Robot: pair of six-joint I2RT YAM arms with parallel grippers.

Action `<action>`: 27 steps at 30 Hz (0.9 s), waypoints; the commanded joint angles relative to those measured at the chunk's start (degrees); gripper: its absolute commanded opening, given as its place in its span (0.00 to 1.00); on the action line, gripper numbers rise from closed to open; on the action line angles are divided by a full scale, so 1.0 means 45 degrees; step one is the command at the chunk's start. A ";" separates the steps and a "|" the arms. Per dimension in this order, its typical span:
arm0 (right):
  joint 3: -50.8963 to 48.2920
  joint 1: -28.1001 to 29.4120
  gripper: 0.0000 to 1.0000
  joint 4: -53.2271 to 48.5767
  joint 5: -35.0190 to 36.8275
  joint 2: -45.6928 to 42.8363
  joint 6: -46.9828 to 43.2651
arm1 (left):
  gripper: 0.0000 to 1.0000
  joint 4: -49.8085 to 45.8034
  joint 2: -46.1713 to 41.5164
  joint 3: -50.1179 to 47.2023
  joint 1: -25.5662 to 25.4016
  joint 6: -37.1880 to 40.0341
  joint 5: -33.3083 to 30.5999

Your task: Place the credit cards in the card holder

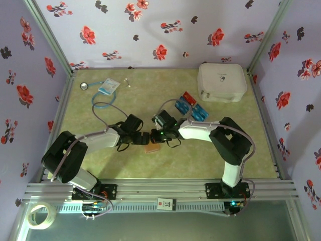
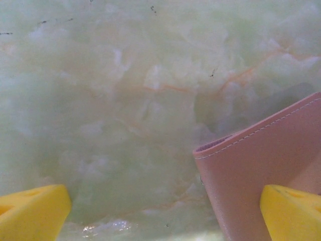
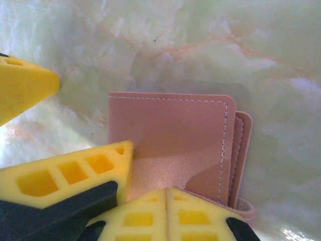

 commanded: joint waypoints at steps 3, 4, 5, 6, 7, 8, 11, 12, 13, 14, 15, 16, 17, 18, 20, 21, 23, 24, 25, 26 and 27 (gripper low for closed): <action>-0.0615 0.0091 0.00 -0.0375 0.0237 0.0569 0.0121 | 1.00 -0.0973 -0.0086 -0.0482 0.0193 -0.0185 -0.0502; -0.0687 0.0085 0.00 -0.0383 0.0249 0.0556 0.0102 | 1.00 -0.1018 -0.0204 -0.0486 0.0291 -0.0223 -0.0502; -0.0728 0.0092 0.00 -0.0405 0.0265 0.0540 0.0072 | 1.00 -0.1052 -0.0308 -0.0486 0.0388 -0.0244 -0.0503; -0.0769 0.0097 0.00 -0.0426 0.0283 0.0511 0.0085 | 1.00 -0.1063 -0.0430 -0.0464 0.0483 -0.0235 -0.0502; -0.0803 0.0081 0.00 -0.0424 0.0291 0.0470 0.0073 | 1.00 -0.1082 -0.0533 -0.0462 0.0558 -0.0206 -0.0502; -0.0792 0.0099 0.00 -0.0427 0.0300 0.0449 0.0087 | 1.00 -0.1110 -0.0585 -0.0446 0.0627 -0.0177 -0.0497; -0.0789 0.0095 0.00 -0.0426 0.0306 0.0380 0.0097 | 1.00 -0.1207 -0.0555 -0.0335 0.0696 -0.0041 -0.0503; -0.0769 0.0092 0.00 -0.0417 0.0300 0.0380 0.0097 | 1.00 -0.1211 -0.0515 -0.0348 0.0695 -0.0015 -0.0488; -0.0744 0.0092 0.00 -0.0419 0.0283 0.0389 0.0117 | 1.00 -0.1186 -0.0464 -0.0376 0.0697 0.0009 -0.0463; -0.0749 0.0099 0.00 -0.0402 0.0282 0.0380 0.0129 | 1.00 -0.1143 -0.0443 -0.0425 0.0692 0.0010 -0.0441; -0.0728 0.0100 0.00 -0.0378 0.0274 0.0414 0.0144 | 1.00 -0.1113 -0.0433 -0.0475 0.0699 0.0012 -0.0429; -0.0714 0.0090 0.00 -0.0358 0.0247 0.0418 0.0163 | 1.00 -0.1083 -0.0422 -0.0522 0.0681 0.0036 -0.0392; -0.0672 0.0111 0.00 -0.0354 0.0231 0.0438 0.0166 | 1.00 -0.1069 -0.0452 -0.0558 0.0679 0.0029 -0.0368; -0.0636 0.0114 0.00 -0.0383 0.0204 0.0457 0.0175 | 1.00 -0.1025 -0.0512 -0.0610 0.0670 0.0030 -0.0322; -0.0551 0.0135 0.00 -0.0444 0.0201 0.0493 0.0183 | 1.00 -0.0964 -0.0685 -0.0638 0.0679 0.0049 -0.0194; -0.0548 0.0139 0.00 -0.0479 0.0225 0.0482 0.0176 | 1.00 -0.0958 -0.0834 -0.0611 0.0669 0.0049 -0.0152; -0.0523 0.0156 0.00 -0.0485 0.0229 0.0448 0.0169 | 1.00 -0.1024 -0.1053 -0.0492 0.0670 0.0064 -0.0131; -0.0523 0.0146 0.00 -0.0483 0.0221 0.0443 0.0166 | 1.00 -0.1085 -0.1141 -0.0391 0.0660 0.0086 -0.0113; -0.0535 0.0158 0.00 -0.0485 0.0223 0.0456 0.0175 | 1.00 -0.1150 -0.1227 -0.0274 0.0660 0.0140 -0.0094; -0.0529 0.0175 0.00 -0.0485 0.0211 0.0435 0.0166 | 1.00 -0.1180 -0.1287 -0.0218 0.0641 0.0182 -0.0064; -0.0552 0.0165 0.00 -0.0486 0.0224 0.0433 0.0168 | 1.00 -0.1208 -0.1322 -0.0108 0.0621 0.0223 -0.0062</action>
